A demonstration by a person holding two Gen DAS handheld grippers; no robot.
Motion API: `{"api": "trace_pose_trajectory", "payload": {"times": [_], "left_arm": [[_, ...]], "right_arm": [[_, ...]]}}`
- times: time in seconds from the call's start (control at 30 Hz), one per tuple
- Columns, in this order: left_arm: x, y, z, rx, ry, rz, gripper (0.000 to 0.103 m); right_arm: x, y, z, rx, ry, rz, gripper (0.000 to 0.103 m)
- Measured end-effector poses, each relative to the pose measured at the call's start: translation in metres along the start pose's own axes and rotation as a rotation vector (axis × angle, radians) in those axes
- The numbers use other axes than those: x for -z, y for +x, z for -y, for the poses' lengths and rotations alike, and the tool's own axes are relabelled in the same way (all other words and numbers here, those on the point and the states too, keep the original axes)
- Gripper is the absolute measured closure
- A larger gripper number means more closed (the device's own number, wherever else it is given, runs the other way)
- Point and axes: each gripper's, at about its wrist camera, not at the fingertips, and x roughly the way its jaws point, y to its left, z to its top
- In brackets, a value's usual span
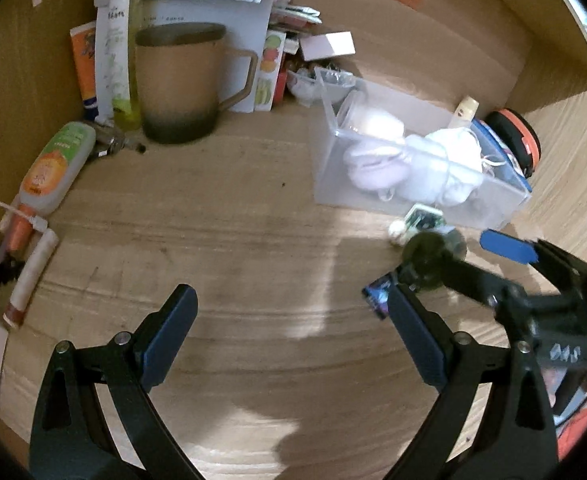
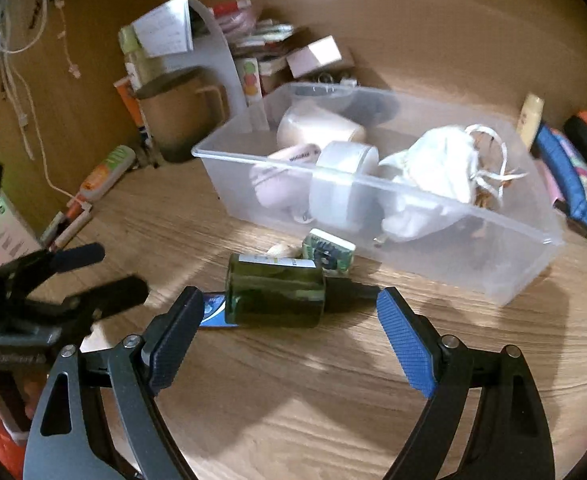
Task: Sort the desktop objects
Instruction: 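Grasp the dark green glass bottle with the right gripper while the left approaches the blue Max box, then close the left gripper on the blue Max card box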
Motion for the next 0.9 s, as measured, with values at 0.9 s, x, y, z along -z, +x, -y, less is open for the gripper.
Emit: {"api": "trace_pose_trajectory", "payload": {"times": [0.9], "left_arm": [[0.005, 0.040, 0.075, -0.034, 0.247, -0.043, 0.029]], "right_arm": [[0.009, -0.023, 0.038, -0.076, 0.076, 0.086, 0.027]]}}
